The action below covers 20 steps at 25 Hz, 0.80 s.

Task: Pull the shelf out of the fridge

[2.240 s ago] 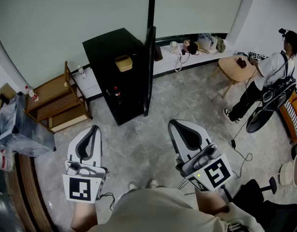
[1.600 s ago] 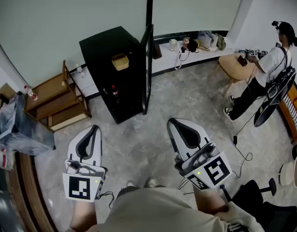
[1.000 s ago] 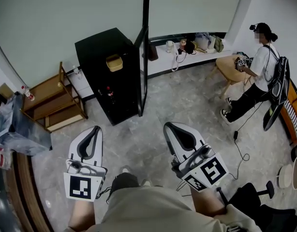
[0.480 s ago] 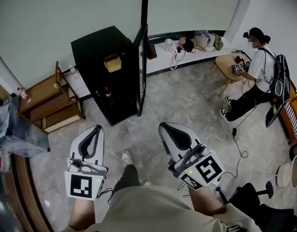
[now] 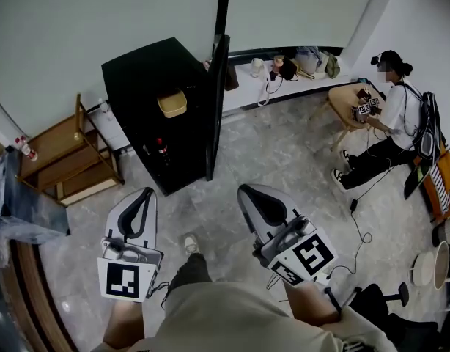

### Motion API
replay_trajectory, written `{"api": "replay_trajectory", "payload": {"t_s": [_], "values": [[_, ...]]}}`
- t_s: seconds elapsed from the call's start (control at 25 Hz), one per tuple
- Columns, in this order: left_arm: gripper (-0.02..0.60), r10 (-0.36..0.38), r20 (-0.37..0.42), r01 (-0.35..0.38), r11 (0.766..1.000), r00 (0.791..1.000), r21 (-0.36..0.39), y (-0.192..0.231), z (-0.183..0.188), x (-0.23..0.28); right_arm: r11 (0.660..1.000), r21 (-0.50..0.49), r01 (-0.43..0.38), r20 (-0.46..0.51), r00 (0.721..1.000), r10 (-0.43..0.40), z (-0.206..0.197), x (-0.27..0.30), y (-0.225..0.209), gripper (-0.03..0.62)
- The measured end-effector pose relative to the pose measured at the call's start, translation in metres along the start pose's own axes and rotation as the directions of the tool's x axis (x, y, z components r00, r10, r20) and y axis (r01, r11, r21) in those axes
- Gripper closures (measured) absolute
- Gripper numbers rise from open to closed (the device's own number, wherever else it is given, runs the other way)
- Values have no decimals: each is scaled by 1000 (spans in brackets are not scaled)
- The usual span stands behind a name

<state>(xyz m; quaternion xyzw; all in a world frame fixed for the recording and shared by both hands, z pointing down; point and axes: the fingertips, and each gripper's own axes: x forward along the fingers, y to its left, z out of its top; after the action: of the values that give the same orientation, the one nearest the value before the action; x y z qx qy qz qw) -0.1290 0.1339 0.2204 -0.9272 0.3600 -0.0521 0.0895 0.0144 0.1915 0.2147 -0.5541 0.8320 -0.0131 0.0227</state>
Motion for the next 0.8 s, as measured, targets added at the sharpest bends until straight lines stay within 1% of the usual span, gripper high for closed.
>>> {"api": "replay_trajectory", "payload": {"t_s": [0.2, 0.4, 0.56, 0.8], "values": [[574, -11, -14, 11, 1000, 1000, -27, 43, -14, 37, 1000, 7, 3, -22, 1000, -3, -3, 57, -18, 605], [574, -30, -30, 29, 999, 999, -32, 83, -27, 71, 1000, 24, 5, -48, 999, -4, -11, 110, -32, 605], [574, -38, -32, 37, 999, 999, -36, 113, -36, 89, 1000, 21, 7, -55, 998, -6, -15, 148, -37, 605], [574, -47, -23, 46, 998, 999, -34, 154, -39, 108, 1000, 0, 19, -53, 998, -19, -10, 194, -41, 605]]}}
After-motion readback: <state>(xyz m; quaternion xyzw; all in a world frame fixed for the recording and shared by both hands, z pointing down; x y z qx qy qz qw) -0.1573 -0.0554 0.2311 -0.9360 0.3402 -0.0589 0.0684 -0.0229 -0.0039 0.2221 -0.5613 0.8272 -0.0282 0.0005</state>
